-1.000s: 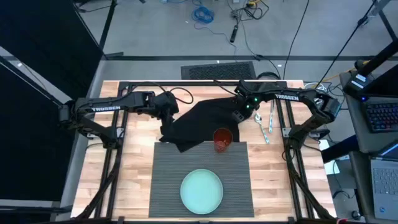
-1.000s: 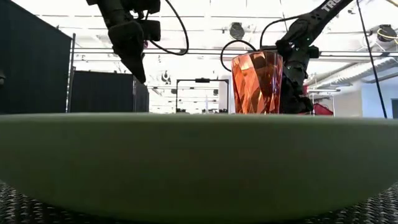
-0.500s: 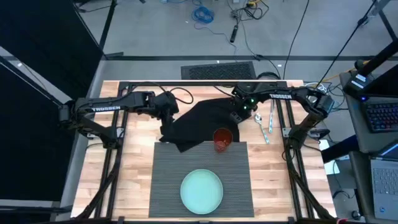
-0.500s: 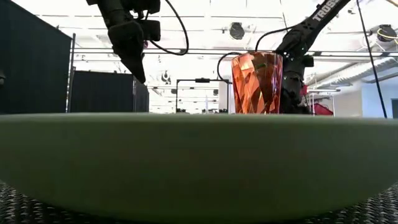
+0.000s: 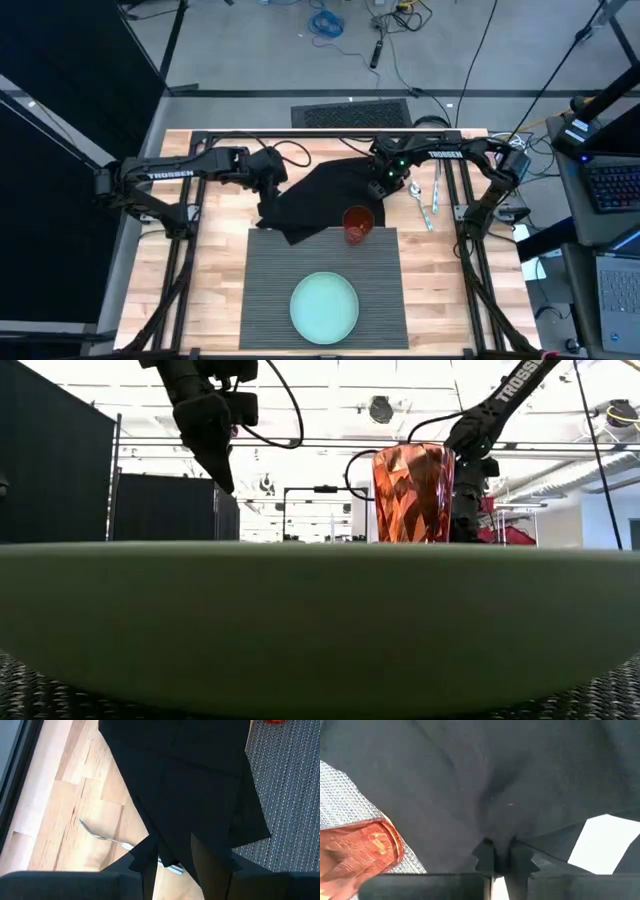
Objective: Set table place
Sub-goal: Fold the black napkin
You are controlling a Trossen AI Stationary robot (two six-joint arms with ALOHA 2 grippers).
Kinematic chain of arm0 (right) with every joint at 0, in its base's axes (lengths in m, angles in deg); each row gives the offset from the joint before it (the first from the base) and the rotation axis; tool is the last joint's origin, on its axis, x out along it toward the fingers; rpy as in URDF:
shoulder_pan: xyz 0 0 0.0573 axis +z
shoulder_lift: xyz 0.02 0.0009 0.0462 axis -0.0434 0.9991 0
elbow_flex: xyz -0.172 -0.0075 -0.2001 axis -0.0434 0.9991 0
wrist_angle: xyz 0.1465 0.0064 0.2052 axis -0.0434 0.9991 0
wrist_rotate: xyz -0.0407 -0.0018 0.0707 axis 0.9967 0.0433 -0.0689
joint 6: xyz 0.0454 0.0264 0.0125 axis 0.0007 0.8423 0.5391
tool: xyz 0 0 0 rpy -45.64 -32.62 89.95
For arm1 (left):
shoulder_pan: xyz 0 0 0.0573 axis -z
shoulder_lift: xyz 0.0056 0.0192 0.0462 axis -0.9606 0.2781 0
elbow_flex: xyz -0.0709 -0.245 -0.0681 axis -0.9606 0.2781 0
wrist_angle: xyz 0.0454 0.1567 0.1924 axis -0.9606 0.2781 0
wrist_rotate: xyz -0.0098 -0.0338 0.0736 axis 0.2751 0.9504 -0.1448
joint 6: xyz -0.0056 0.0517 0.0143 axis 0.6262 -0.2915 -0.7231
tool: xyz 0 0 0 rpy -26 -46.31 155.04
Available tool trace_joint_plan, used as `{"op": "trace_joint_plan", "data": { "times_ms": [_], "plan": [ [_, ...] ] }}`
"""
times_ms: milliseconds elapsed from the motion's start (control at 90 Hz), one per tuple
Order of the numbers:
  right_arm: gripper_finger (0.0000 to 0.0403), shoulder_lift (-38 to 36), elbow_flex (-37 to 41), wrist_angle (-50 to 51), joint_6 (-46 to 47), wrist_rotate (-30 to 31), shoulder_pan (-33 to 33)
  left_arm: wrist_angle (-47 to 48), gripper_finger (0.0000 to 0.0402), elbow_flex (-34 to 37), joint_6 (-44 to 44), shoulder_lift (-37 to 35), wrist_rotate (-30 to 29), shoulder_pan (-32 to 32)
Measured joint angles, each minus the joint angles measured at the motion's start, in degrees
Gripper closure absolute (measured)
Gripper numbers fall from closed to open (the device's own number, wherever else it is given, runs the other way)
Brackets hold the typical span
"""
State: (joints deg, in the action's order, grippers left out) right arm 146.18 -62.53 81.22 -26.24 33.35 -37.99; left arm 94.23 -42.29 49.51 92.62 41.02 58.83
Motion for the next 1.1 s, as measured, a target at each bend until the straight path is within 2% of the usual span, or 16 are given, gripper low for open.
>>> {"op": "trace_joint_plan", "data": {
  "times_ms": [289,456,556,944,1100],
  "plan": [
    [0.0403,-5.36,-0.59,2.25,-0.08,0.74,-1.01,-0.02,0.0299,0.0,-0.02,0.0,0.0,0.0],
    [0.0403,-7.11,-4.58,8.45,-4.15,11.22,-4.39,-0.17,0.0299,0.0,-1.51,0.0,0.02,-0.13],
    [0.0403,-7.11,-5.87,7.37,-6.12,16.17,-7.02,-0.19,0.0299,0.0,-1.49,0.0,0.04,-0.46],
    [0.0402,-4.67,-7.17,5.61,-8.33,16.51,-10.69,-0.24,0.0299,0.02,0.66,0.0,0.31,-0.46],
    [0.0374,-2.85,-7.13,7.65,-8.86,16.65,-10.54,0.04,0.0299,0.02,2.14,0.0,1.67,-0.41]
  ]
}}
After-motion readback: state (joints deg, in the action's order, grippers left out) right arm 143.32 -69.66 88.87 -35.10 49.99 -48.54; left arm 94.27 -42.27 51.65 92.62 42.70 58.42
